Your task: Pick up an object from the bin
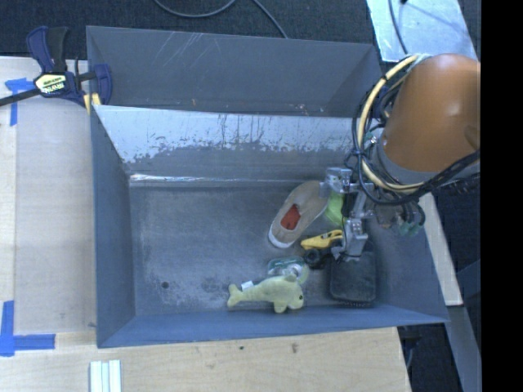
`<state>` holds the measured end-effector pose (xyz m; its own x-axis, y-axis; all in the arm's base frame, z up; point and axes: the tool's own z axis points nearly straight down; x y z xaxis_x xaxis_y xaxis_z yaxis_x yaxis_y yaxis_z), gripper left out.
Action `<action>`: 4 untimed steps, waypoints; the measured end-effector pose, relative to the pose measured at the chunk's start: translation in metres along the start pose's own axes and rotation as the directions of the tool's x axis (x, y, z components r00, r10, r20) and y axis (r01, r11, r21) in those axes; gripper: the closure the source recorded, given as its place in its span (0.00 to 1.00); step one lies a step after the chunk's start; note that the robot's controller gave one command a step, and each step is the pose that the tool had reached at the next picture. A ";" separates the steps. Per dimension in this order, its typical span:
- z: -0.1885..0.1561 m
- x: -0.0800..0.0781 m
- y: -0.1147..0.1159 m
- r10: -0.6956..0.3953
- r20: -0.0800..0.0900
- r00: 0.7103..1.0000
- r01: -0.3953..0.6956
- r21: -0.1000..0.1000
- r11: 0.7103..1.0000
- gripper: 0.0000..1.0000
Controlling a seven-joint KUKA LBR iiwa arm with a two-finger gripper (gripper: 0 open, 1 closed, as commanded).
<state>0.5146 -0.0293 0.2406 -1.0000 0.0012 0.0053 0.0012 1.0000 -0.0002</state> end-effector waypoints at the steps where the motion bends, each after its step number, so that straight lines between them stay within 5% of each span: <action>1: -0.005 -0.001 0.000 0.000 0.009 1.000 0.000 0.000 1.000 0.00; 2: 0.011 -0.004 0.010 0.036 0.008 0.999 -0.036 0.000 0.999 0.00; 4: -0.035 -0.020 0.040 0.040 0.008 0.999 -0.040 -0.001 0.999 0.00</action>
Offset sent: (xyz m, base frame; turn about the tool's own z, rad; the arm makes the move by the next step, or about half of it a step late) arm 0.0061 0.0266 -0.0362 0.0817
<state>0.5345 0.0109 0.2756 -0.9991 0.0417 -0.0030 0.0417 0.9991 0.0008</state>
